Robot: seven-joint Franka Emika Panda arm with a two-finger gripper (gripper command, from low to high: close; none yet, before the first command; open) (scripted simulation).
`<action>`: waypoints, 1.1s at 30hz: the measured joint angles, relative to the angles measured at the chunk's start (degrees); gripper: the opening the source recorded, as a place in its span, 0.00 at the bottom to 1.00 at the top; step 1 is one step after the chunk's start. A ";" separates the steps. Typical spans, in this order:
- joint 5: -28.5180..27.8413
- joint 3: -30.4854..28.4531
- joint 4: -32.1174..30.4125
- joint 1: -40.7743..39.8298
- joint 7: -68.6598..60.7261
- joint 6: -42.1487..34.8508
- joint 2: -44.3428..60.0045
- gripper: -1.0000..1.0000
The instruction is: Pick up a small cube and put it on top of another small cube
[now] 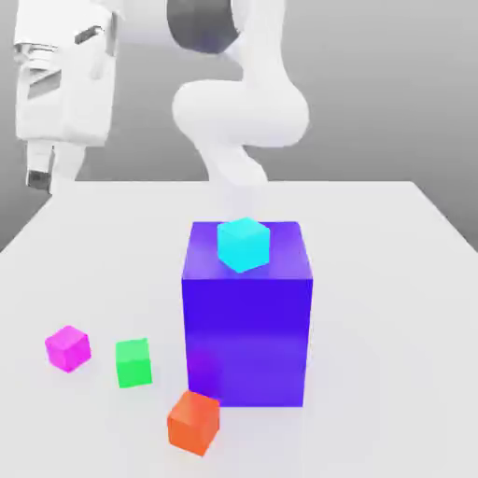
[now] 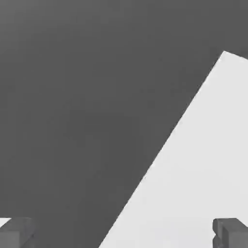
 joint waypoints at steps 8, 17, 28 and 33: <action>-0.49 -3.10 -6.51 -8.68 19.92 7.75 12.79 0.50; 5.37 -4.38 -10.16 -14.40 30.40 18.61 28.58 0.50; 6.34 -2.89 -8.87 -15.70 29.75 24.49 35.70 0.00; 4.58 -4.15 -10.62 -14.87 31.08 17.12 26.59 0.00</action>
